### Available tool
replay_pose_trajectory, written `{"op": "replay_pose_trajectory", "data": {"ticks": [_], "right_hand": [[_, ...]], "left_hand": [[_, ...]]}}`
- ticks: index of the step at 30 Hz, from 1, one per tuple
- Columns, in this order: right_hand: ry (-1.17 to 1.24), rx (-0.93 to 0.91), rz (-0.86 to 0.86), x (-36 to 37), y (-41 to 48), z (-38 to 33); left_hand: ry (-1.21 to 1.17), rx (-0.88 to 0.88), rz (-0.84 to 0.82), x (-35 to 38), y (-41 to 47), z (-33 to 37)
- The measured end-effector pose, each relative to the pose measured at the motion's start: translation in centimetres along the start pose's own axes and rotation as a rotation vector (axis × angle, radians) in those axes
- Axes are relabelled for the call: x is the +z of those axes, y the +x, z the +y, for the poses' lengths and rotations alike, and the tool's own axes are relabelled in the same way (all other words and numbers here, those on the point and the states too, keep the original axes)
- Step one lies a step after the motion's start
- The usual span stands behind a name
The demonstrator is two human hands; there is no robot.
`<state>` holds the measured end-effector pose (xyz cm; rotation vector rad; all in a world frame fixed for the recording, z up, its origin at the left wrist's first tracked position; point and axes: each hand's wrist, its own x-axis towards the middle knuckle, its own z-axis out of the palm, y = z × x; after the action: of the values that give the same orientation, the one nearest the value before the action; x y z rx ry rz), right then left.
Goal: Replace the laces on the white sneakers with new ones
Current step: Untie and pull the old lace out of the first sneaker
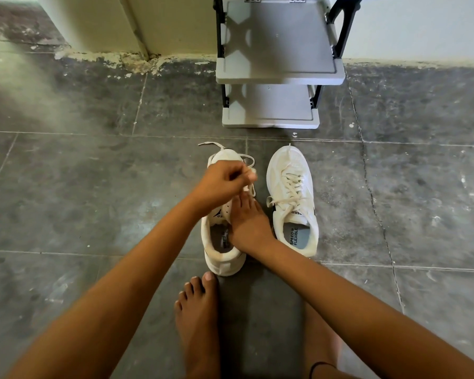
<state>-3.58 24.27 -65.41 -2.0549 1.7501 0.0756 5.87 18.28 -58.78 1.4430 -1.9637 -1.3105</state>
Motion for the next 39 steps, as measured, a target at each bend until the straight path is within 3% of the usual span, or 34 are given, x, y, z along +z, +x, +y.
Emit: {"op": "replay_pose_trajectory", "data": {"ticks": [3,7,10,13,15,19,24,27,32,35,39], "right_hand": [[0.009,0.001,0.013,-0.2,-0.2,0.2],[0.046,-0.010,0.019,0.0,-0.1,0.4],[0.096,-0.021,0.003,-0.3,-0.3,0.6],[0.230,-0.014,-0.080,-1.5,-0.4,1.3],[0.305,0.026,0.000,-2.9,-0.3,1.8],[0.457,0.133,0.389,-5.3,1.1,2.7],[0.528,0.181,0.251,-4.6,4.0,2.7],[0.587,0.253,0.284,-3.6,4.7,2.3],[0.517,0.305,0.311,-3.9,5.8,2.0],[0.450,0.299,0.233,-4.4,6.4,2.2],[0.728,0.262,0.285,-6.8,6.7,1.4]], "left_hand": [[0.158,-0.013,0.188,0.1,1.3,0.8],[-0.025,-0.132,0.415,-2.2,1.7,-0.5],[0.153,-0.179,0.373,-3.1,1.1,-1.6],[0.482,-0.256,0.171,-2.9,-0.2,-3.3],[0.544,-0.318,0.069,-2.1,-1.1,-4.0],[0.589,-0.292,0.091,-1.3,-1.5,-4.4],[0.586,-0.224,0.083,-1.2,-1.4,-4.5],[0.555,-0.192,0.105,-0.8,-1.5,-4.9],[0.513,-0.188,0.126,-0.2,-1.4,-5.4],[0.479,-0.187,0.148,-0.3,-1.6,-5.6],[0.475,-0.201,0.142,0.2,-1.6,-5.7]]}}
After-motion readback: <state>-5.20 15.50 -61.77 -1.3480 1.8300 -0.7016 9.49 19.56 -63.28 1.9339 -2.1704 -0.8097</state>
